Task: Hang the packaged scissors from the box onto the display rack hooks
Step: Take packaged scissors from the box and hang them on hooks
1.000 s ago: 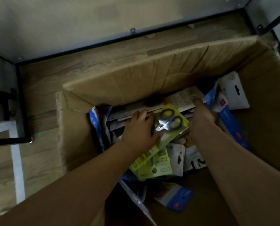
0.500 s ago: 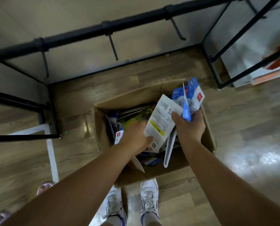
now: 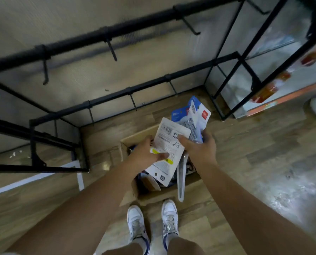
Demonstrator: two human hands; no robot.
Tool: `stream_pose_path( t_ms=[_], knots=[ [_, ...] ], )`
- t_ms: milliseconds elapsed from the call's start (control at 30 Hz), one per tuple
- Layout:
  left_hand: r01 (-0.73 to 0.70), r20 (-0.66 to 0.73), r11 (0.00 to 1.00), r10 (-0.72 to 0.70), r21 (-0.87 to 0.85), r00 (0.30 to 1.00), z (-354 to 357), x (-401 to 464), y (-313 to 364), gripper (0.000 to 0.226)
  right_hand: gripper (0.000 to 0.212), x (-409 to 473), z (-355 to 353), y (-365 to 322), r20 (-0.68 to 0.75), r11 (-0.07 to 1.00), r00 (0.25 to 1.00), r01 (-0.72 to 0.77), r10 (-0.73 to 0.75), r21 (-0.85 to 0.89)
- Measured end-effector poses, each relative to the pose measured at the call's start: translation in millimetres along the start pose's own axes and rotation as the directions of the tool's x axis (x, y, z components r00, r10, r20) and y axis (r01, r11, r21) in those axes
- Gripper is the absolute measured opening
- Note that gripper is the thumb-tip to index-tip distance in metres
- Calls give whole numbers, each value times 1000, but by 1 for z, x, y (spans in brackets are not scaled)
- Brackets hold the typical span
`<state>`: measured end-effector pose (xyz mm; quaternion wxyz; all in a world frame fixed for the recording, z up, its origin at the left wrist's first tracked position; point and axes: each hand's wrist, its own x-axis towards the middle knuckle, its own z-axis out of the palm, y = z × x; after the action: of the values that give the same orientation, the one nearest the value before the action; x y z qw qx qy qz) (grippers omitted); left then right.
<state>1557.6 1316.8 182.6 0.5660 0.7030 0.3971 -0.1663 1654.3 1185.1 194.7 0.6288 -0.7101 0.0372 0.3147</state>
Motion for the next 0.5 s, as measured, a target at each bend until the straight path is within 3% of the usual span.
stream_pose_path(
  t_ms=[67, 167, 333, 500],
  knots=[
    [13, 27, 1000, -13, -17, 1000, -18, -23, 16, 105, 30, -22, -4, -28, 41, 1000, 999, 13, -13, 16],
    [-56, 105, 998, 59, -38, 993, -44, -62, 59, 58, 29, -51, -12, -78, 157, 998, 987, 34, -41, 46],
    [-133, 311, 988, 151, -77, 938, -87, -129, 118, 40, 27, -92, -15, -168, 363, 987, 923, 80, -127, 140],
    [-223, 277, 962, 260, -157, 925, -106, -181, 156, 62, 28, -118, 2, -223, 459, 986, 875, 101, -152, 133]
  ],
)
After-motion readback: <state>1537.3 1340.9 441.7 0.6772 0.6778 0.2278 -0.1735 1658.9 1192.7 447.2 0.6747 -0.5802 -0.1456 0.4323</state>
